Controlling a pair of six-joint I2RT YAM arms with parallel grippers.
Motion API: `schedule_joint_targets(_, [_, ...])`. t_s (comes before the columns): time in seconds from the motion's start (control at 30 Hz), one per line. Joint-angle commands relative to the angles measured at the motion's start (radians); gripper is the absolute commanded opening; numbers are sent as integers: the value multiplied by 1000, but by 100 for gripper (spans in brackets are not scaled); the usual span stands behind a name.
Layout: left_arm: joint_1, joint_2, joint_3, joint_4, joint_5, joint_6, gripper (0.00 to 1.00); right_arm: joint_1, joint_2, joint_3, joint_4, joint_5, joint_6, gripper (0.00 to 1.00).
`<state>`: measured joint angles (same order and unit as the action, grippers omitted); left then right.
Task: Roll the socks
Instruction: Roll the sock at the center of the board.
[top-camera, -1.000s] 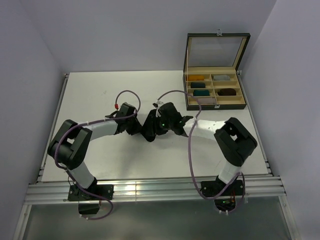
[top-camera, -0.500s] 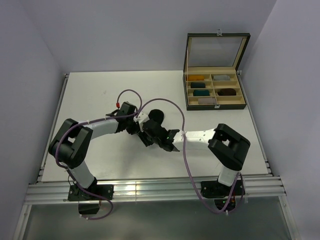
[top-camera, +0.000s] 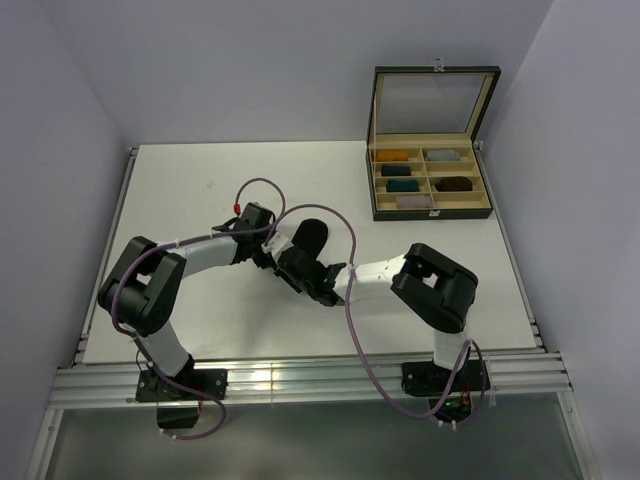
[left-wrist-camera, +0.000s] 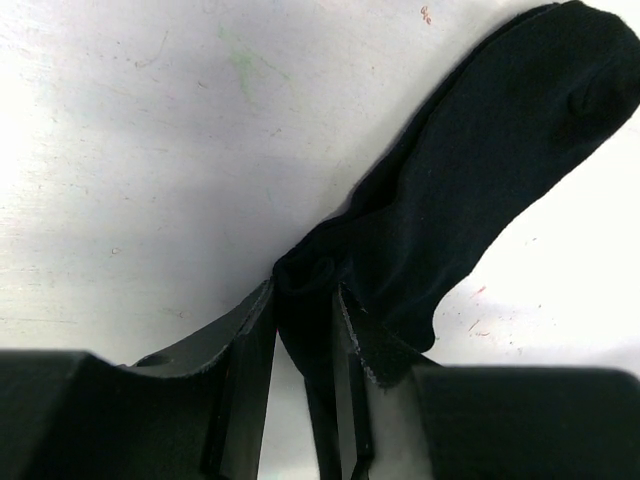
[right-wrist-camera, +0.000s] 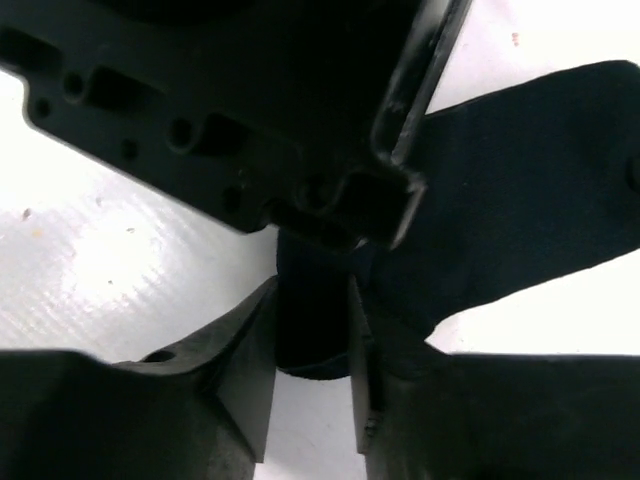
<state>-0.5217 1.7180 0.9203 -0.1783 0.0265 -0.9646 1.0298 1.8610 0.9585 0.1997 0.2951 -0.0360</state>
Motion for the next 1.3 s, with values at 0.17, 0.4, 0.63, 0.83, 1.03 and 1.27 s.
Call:
schedule_joint_targets(0.17, [-3,20,-5,-136,12,82,36,1,50,28,-62,-40,28,0])
schedule_joint_targets(0.4, [8,-98,-41,-90,-8,55,55,-88,3,114,-218,-404,206,0])
schedule_joint_targets(0.63, [69,-260,-159,-26,-22,-49,65,-203,39,158,-215,-761,355,0])
schedule_joint_targets(0.83, [91,-328,-235,8,-22,-71,65,-269,124,189,-203,-970,435,0])
schedule_joint_targets(1.03, [91,-362,-291,51,-4,-89,63,-333,176,184,-102,-1125,534,0])
schedule_joint_targets(1.27, [91,-399,-360,118,18,-114,63,-373,225,232,-111,-1191,597,0])
